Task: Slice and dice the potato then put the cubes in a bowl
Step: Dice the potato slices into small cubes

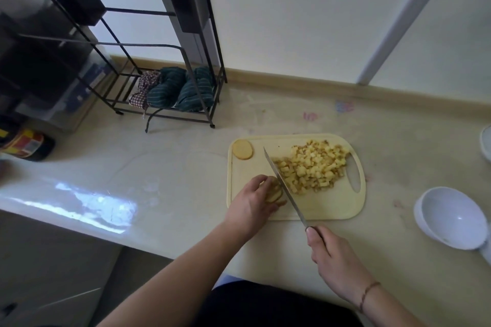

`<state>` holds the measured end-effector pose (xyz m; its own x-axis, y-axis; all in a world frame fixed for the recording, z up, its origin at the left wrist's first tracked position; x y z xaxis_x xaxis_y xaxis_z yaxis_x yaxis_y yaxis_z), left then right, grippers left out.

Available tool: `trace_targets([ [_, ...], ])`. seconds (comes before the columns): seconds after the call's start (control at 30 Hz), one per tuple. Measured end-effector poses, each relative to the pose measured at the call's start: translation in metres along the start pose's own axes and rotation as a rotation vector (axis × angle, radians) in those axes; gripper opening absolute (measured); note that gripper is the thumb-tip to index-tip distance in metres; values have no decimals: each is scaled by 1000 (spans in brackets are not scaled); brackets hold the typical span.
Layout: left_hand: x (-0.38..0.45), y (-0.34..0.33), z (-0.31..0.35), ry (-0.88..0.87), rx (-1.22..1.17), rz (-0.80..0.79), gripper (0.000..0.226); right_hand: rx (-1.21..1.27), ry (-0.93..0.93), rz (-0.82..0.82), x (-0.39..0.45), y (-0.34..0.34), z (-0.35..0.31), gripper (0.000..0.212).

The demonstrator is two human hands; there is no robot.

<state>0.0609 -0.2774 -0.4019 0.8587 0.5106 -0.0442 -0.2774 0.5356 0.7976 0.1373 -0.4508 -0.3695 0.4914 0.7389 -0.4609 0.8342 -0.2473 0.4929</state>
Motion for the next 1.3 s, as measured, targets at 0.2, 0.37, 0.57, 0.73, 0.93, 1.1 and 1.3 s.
trace_targets([
  [0.2, 0, 11, 3, -205, 112, 144, 36, 99, -59, 10, 2, -3, 5, 37],
  [0.37, 8, 18, -7, -152, 1, 180, 24, 136, -77, 5, 3, -8, 7, 35],
  [0.57, 8, 27, -1, -134, -25, 226, 21, 250, -117, 1, 4, -8, 14, 37],
  [0.73, 2, 18, 17, -247, 203, 212, 15, 266, -111, 3, 4, -7, 16, 37],
  [0.93, 5, 19, 24, -339, 425, 191, 21, 285, -120, -8, 4, -9, 18, 37],
  [1.1, 3, 14, 24, -359, 460, 97, 14, 309, -127, -12, 3, -11, 19, 37],
  [1.3, 5, 13, 29, -404, 465, 88, 9, 317, -132, -11, 5, -12, 21, 36],
])
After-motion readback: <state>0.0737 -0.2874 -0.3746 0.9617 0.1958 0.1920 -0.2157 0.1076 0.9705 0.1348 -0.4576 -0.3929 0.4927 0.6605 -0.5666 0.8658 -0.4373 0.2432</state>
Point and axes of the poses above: each hand's wrist, its own x-axis towards the middle knuckle, its own y-axis out of the back of the hand, z = x × y, the point moved 8 cm from there along x, towards the middle knuckle, and after that the axes turned 2 degrees about -z, right-handed, at the moved point
